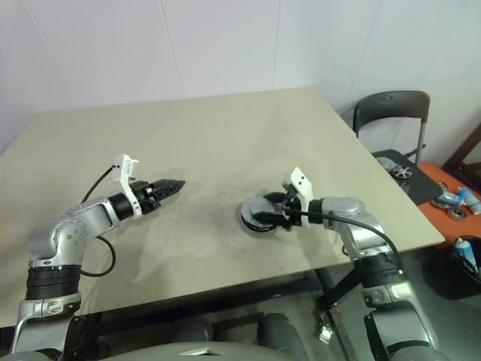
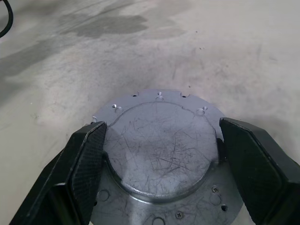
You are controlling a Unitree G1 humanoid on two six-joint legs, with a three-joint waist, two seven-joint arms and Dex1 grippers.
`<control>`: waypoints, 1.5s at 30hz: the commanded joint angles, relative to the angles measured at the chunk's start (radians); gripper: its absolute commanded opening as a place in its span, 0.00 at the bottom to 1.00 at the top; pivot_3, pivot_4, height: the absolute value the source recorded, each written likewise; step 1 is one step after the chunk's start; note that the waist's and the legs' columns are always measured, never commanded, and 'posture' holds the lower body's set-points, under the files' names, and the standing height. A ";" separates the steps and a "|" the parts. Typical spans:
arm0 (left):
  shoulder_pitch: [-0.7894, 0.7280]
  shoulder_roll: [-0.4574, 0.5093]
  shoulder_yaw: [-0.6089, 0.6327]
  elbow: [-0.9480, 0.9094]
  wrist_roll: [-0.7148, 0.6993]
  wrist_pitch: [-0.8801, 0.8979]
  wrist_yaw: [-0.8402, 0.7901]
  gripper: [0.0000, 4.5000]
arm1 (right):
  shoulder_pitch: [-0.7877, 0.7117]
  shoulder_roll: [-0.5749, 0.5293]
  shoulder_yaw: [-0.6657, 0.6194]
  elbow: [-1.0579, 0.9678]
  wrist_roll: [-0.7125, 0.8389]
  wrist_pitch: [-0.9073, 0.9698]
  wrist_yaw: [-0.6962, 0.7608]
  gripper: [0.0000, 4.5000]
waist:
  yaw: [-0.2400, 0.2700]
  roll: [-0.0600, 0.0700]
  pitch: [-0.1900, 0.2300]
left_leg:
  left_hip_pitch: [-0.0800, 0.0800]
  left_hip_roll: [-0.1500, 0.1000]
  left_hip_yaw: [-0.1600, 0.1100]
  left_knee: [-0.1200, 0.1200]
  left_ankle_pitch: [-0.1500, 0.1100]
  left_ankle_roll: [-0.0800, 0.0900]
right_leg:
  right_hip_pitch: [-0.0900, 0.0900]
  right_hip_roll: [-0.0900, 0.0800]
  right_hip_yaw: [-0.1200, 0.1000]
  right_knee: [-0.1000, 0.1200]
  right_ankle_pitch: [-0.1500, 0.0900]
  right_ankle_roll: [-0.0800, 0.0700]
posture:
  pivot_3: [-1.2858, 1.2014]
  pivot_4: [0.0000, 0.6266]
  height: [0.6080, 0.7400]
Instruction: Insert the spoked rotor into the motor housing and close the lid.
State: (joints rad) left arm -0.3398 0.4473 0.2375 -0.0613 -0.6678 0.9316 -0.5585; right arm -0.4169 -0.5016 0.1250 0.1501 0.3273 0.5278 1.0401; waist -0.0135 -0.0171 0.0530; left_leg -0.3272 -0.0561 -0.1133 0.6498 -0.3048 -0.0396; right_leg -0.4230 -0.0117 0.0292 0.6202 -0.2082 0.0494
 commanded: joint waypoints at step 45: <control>-0.063 0.022 -0.035 0.076 0.023 -0.065 -0.066 0.52 | 0.092 0.021 -0.021 -0.060 -0.083 -0.198 -0.138 0.78 | 0.001 0.001 0.000 | 0.007 0.000 0.000 0.000 -0.001 0.002 | 0.010 0.000 0.000 -0.005 -0.002 0.003 | 0.52 0.00 1.00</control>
State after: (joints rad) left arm -0.3710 0.4557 0.2033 0.0191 -0.6491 0.8925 -0.6096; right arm -0.3047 -0.4820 0.1129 0.0889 0.2484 0.3588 0.9053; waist -0.0124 -0.0165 0.0534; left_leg -0.3199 -0.0559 -0.1132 0.6497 -0.3058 -0.0380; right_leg -0.4128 -0.0115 0.0288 0.6151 -0.2105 0.0520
